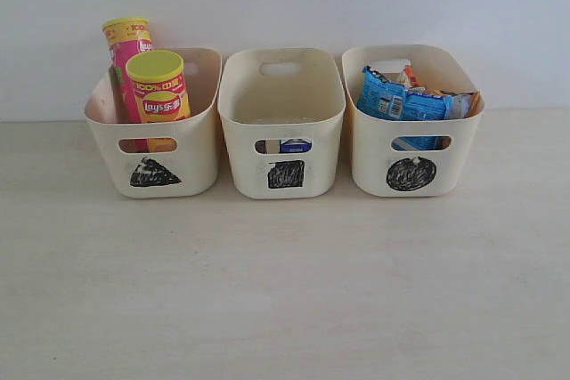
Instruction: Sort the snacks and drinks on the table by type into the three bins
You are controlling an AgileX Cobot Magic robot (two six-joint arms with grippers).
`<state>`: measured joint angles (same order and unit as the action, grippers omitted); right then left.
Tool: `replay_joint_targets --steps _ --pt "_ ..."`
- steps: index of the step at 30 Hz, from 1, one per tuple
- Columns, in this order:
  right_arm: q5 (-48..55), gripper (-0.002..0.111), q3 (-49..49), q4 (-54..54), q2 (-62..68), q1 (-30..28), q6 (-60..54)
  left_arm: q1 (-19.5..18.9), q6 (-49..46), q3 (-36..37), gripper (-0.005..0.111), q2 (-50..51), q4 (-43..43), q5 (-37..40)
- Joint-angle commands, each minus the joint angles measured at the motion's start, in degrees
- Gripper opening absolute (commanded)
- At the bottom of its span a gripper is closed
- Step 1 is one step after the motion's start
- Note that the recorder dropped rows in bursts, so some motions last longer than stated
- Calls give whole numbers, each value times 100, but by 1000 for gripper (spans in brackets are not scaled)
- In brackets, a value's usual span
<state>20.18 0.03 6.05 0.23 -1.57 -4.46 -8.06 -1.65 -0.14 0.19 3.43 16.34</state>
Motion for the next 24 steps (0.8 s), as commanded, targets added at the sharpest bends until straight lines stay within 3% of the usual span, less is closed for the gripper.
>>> replay_joint_targets --steps 1,6,11,13,24 --pt "-23 0 -3 -37 -23 -19 -37 -22 -23 14 4 -19 18 5" --pt "-23 0 -3 -37 -23 -19 -37 17 -23 14 4 -19 18 5" --pt "-23 0 -3 -37 -23 -19 -37 735 -23 14 4 -19 18 5" --pt "-23 0 -3 -37 -23 -19 -37 856 -23 14 4 -19 18 5" --pt "-23 0 -3 -37 -23 -19 -37 861 -23 14 4 -19 18 5"
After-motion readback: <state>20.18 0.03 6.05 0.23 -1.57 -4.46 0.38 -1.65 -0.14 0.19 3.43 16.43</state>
